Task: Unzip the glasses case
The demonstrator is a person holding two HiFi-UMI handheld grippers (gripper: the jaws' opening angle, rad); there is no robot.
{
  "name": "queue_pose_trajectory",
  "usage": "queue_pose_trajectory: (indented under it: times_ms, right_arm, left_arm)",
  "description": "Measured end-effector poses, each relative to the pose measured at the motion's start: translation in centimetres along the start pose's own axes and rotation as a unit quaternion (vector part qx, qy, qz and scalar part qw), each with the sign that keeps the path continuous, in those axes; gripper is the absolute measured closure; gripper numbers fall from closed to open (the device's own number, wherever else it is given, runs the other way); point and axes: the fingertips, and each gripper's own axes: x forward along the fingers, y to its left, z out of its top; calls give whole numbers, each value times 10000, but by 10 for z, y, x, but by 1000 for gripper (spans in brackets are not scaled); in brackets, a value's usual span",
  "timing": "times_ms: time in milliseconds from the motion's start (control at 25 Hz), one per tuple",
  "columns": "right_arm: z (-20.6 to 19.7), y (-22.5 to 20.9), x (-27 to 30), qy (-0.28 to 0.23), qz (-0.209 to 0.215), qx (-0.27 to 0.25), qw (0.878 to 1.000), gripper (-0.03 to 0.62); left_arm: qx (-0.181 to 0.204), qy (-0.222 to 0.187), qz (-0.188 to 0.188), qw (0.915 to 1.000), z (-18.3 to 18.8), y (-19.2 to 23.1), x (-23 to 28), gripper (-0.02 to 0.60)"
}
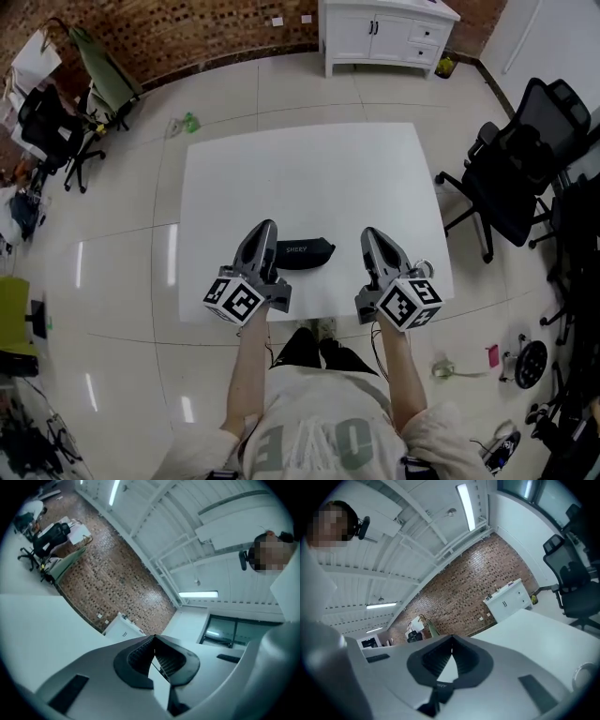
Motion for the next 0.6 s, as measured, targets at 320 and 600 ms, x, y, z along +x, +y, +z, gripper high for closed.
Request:
queue_pose_trajectory:
  times_ms: [320,600]
  right_arm:
    - [-33,68,-105,-195,260,-223,9992,594]
    - [-85,154,-261,-250,87,-433,9987,594]
  left_arm:
    - [623,-361,-329,9969,6,-76,-115,577]
    - [1712,-151,17,9851,-19,-173,-282,577]
